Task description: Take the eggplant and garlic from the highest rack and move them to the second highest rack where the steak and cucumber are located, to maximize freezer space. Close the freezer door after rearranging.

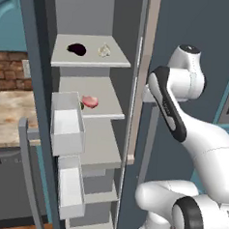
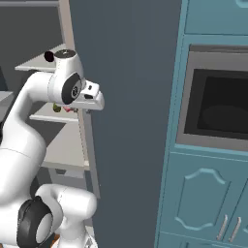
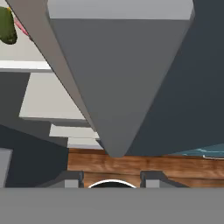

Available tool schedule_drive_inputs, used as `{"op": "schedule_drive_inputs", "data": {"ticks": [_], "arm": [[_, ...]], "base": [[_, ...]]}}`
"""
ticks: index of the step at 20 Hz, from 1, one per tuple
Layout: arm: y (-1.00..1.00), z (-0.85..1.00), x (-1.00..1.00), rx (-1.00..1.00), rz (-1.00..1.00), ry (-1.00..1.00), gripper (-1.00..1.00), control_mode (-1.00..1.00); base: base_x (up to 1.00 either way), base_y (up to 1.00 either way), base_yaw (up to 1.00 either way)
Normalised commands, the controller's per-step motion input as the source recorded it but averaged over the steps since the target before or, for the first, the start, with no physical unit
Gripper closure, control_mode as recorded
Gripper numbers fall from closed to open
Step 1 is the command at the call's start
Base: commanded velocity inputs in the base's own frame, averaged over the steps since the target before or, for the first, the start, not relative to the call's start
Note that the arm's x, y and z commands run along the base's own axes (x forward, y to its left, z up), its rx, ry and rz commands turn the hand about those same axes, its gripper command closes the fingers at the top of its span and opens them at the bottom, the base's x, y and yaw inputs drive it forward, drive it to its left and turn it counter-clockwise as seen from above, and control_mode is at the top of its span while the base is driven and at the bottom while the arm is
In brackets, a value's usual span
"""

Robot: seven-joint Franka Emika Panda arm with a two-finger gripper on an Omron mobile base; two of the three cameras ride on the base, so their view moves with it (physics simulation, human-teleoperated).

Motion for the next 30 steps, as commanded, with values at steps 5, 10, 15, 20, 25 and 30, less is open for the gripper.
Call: {"op": "schedule_drive_inputs", "data": {"ticks": [5, 10, 15, 20, 25, 30], "arm": [[0.11, -0.01, -0.09, -0.03, 0.09, 0.00, -1.00, -1.00], [0.00, 0.00, 0.00, 0.00, 0.00, 0.00, -1.00, 1.00], [0.00, 0.00, 0.00, 0.00, 0.00, 0.00, -1.00, 1.00], [0.00, 0.00, 0.00, 0.00, 0.00, 0.00, -1.00, 1.00], [0.00, 0.00, 0.00, 0.00, 0.00, 0.00, -1.00, 1.00], [0.00, 0.00, 0.00, 0.00, 0.00, 0.00, -1.00, 1.00]], "base": [[0.00, 0.00, 0.00], [-0.35, 0.35, 0.01], [-0.22, 0.52, 0.01], [0.12, 0.54, 0.07], [0.00, 0.49, 0.40], [0.04, 0.28, 0.37]]}}
